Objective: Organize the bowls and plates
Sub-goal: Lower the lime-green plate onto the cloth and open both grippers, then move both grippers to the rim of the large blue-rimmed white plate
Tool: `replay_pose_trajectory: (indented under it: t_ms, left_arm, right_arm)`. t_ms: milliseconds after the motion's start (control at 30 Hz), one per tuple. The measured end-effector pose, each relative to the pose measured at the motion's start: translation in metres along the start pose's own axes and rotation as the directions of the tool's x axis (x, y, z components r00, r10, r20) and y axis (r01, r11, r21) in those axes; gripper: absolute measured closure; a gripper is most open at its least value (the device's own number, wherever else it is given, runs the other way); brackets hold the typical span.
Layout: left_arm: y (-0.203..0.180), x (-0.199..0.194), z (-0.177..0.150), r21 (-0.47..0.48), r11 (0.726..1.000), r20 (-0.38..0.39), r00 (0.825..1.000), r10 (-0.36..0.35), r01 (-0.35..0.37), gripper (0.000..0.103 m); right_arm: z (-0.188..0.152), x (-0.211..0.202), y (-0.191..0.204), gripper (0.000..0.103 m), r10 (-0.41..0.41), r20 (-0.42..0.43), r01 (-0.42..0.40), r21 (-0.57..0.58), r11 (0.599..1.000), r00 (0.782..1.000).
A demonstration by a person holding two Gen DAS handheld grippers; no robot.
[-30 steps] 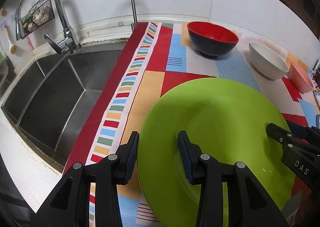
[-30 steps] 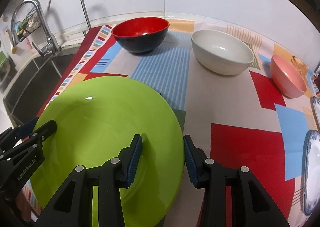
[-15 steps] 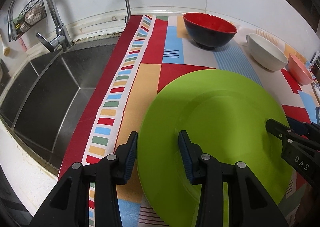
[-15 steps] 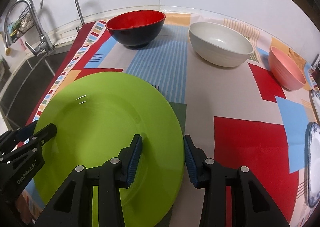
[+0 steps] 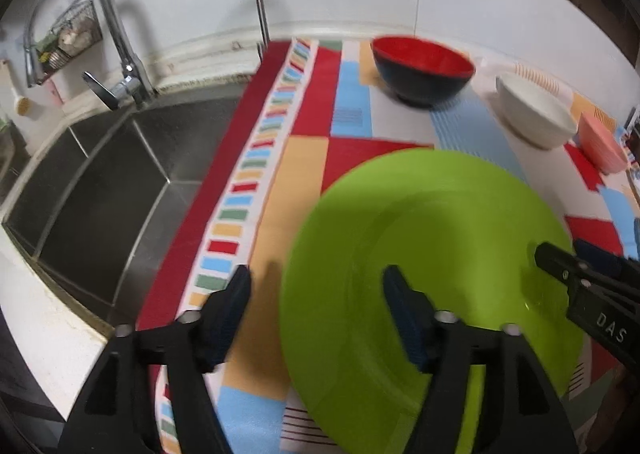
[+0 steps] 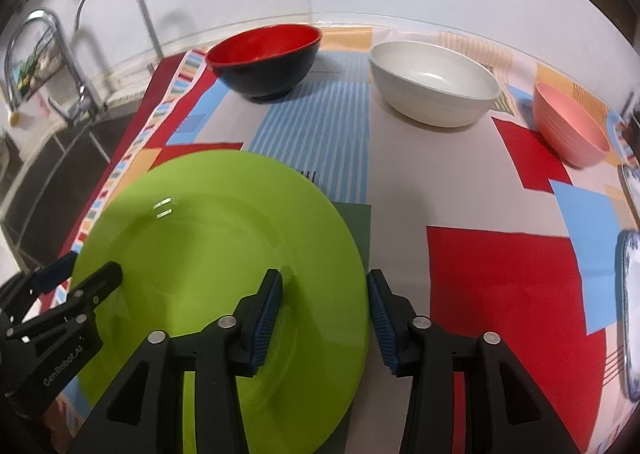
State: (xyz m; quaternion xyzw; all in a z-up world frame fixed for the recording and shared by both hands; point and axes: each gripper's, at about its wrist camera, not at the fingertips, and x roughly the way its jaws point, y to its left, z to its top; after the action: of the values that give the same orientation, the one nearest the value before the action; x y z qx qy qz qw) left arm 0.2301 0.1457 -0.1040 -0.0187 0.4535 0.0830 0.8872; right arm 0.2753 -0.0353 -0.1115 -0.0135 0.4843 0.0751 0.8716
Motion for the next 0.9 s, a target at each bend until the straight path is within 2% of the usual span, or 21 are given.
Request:
replay_pose_trajectory:
  t_ms: [67, 133, 233, 300, 400, 700, 900]
  left_arm:
    - [-0.003, -0.013, 0.003, 0.011, 1.000, 0.034, 0.999, -0.007, 0.007, 0.024]
    - [-0.007, -0.025, 0.005, 0.028, 0.999, 0.057, 0.998, -0.025, 0.024, 0.016]
    - [-0.014, -0.043, 0.008, 0.049, 0.998, 0.096, 0.994, -0.047, 0.042, 0.011]
    - [-0.019, -0.054, 0.009, 0.062, 0.997, 0.124, 0.991, -0.054, 0.047, 0.006]
    - [-0.030, -0.073, 0.010, 0.084, 0.994, 0.176, 0.981, -0.077, 0.063, 0.001]
    - [-0.082, -0.121, 0.016, 0.186, 0.975, 0.270, 0.947, -0.172, 0.124, 0.000]
    - [-0.129, -0.143, 0.014, 0.252, 0.954, 0.293, 0.927, -0.233, 0.160, 0.000]
  right_arm:
    - [-0.001, -0.009, -0.005, 0.041, 0.009, 0.021, -0.010, 0.034, 0.999, 1.000]
    - [-0.002, -0.019, -0.007, 0.039, 0.009, 0.047, -0.011, 0.047, 0.999, 0.999]
    - [-0.003, -0.037, -0.011, 0.034, 0.010, 0.085, -0.015, 0.057, 0.998, 0.996]
    - [-0.004, -0.052, -0.016, 0.023, -0.007, 0.122, -0.003, 0.078, 0.997, 0.992]
    - [-0.007, -0.075, -0.026, 0.017, -0.054, 0.178, 0.034, 0.113, 0.993, 0.983]
    - [-0.022, -0.130, -0.065, 0.015, -0.130, 0.251, 0.101, 0.125, 0.987, 0.959]
    - [-0.034, -0.159, -0.102, 0.015, -0.183, 0.279, 0.145, 0.152, 0.978, 0.943]
